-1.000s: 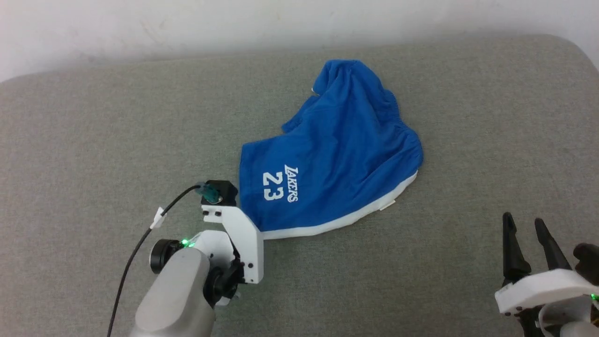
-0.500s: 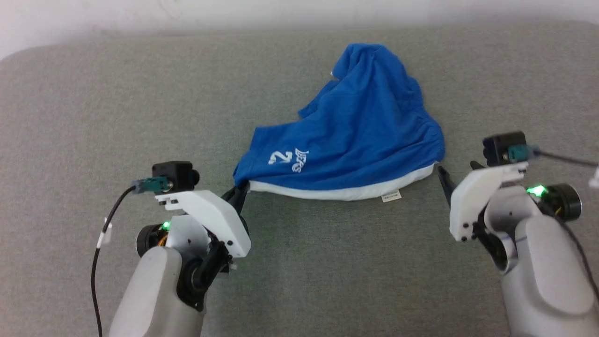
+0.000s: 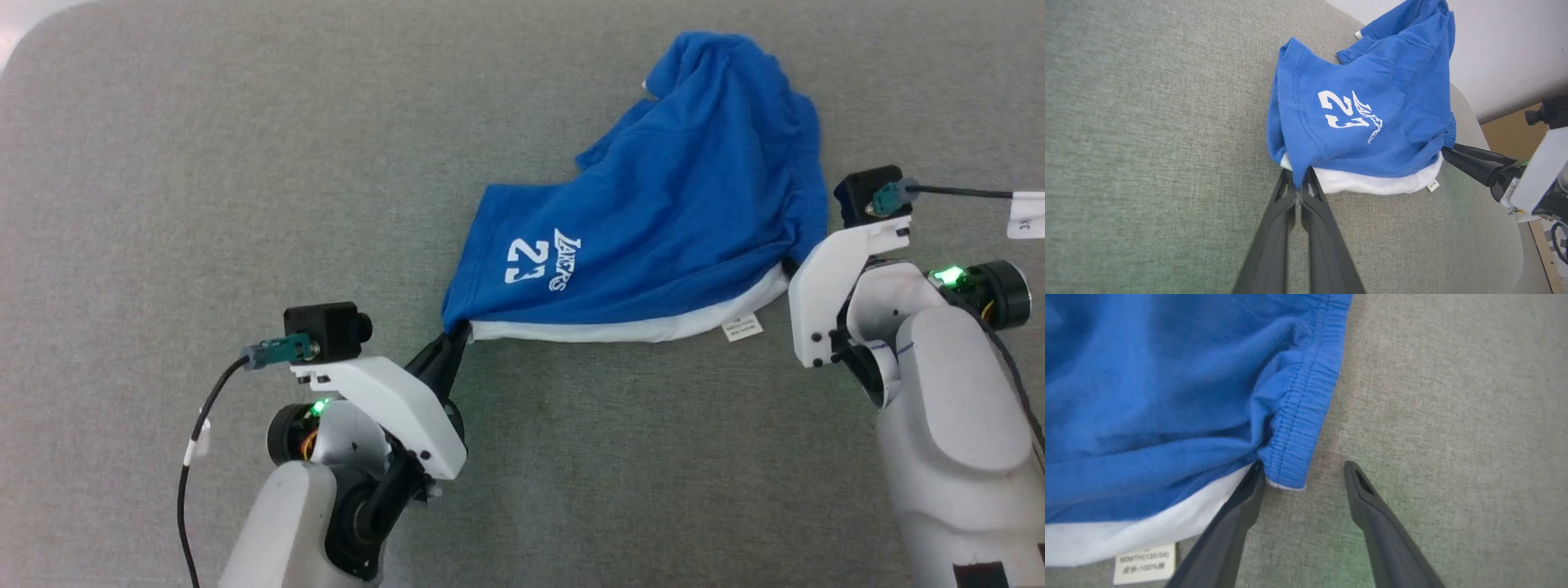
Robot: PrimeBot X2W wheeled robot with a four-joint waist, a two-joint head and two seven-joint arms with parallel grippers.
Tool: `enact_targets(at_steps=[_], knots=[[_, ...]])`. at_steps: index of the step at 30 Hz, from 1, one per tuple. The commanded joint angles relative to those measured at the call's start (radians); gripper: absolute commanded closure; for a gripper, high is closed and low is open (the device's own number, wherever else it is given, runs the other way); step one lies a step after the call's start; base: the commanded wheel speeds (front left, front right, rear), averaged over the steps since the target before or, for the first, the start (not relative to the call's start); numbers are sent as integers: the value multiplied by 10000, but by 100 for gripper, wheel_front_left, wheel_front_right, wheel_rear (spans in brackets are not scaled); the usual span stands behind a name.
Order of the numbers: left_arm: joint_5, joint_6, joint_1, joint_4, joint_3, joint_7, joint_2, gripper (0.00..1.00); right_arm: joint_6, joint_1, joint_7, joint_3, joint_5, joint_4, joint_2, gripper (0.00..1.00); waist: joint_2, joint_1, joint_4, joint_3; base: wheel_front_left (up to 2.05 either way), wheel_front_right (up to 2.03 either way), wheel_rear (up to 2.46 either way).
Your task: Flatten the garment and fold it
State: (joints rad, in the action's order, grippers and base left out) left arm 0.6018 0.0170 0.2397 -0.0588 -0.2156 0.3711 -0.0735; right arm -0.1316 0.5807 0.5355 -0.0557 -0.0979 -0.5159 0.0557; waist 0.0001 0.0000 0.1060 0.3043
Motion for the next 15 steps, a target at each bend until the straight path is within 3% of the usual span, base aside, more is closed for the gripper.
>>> enact_targets(at_steps=[1, 2, 3, 11, 15], knots=[[75, -105, -138, 57, -8, -74, 0, 100, 9, 103, -9, 58, -19, -225, -20, 0, -1, 0, 170, 155, 0, 0, 0], [79, -109, -137, 55, -18, -94, 2, 100, 9, 132, -21, 100, 23, -333, -23, 71, -1, 0, 180, 150, 0, 0, 0], [83, -109, -138, 44, -23, -112, 3, 100, 9, 153, -43, 157, 60, -430, -25, 100, -1, 0, 177, 131, 0, 0, 0], [221, -174, -113, -42, 69, -470, 16, 100, 9, 65, -276, 881, 732, -452, 196, 100, -1, 0, -61, -487, 0, 0, 0], [521, -224, 187, 97, 402, -662, 10, 100, 9, 36, 133, 1102, 2066, 310, 396, 100, -1, 0, -216, -980, 0, 0, 0]])
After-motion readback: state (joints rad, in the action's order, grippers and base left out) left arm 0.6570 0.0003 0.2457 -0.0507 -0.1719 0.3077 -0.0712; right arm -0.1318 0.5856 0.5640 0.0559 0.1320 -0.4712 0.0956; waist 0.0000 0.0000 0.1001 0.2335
